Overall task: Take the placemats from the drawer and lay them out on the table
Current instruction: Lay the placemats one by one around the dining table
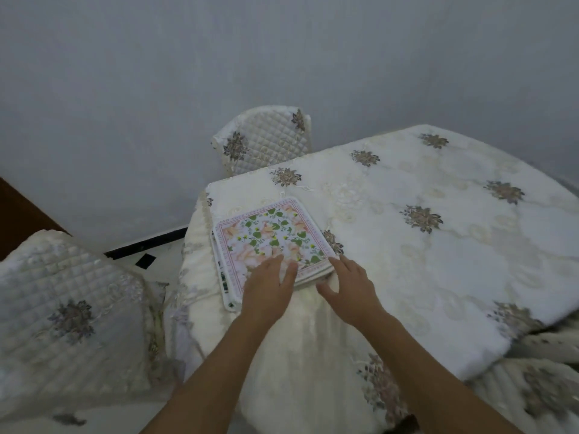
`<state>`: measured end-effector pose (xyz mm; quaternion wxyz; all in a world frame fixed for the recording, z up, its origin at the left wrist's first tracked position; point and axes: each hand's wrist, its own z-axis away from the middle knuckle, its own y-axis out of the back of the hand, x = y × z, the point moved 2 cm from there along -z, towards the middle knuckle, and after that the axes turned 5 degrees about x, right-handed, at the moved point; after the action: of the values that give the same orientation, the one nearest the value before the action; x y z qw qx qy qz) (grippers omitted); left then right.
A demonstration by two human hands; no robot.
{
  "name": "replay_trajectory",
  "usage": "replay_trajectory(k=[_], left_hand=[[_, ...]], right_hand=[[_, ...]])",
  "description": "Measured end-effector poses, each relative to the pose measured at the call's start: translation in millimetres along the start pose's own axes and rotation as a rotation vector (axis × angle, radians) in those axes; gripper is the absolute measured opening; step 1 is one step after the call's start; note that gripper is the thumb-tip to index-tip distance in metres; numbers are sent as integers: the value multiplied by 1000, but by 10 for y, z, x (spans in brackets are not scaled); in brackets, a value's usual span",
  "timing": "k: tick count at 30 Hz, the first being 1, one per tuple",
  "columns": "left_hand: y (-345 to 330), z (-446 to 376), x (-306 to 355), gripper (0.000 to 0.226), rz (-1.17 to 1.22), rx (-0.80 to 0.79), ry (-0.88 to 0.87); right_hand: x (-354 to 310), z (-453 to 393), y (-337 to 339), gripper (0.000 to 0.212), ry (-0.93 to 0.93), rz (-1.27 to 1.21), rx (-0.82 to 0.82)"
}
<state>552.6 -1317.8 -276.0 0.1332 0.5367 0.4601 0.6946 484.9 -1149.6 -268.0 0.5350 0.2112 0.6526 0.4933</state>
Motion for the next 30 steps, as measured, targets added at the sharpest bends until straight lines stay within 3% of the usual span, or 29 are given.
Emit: replay_trajectory(k=[4,9,17,24,28,30], left_hand=[[-81,506,706,60,215,95,-5],[-315,1094,1580,69,412,74,-56],[-320,1259,2670,62,615,60,-85],[-261,1053,2925,71,705,54,-143],[-367,1008,2816,61,732,53,-57],[-357,997,2732,66,717,50,-21]], right_hand=[[359,465,479,71,13,-40,35],[880,991,1154,71,-13,-126,102],[1381,1443,2225,72,-114,-369,294],[1372,1522,2506,73,-139,-455,374],[1396,1409,2438,73,-146,-465,339],[1378,1313,2382,73,-137,-488,317]])
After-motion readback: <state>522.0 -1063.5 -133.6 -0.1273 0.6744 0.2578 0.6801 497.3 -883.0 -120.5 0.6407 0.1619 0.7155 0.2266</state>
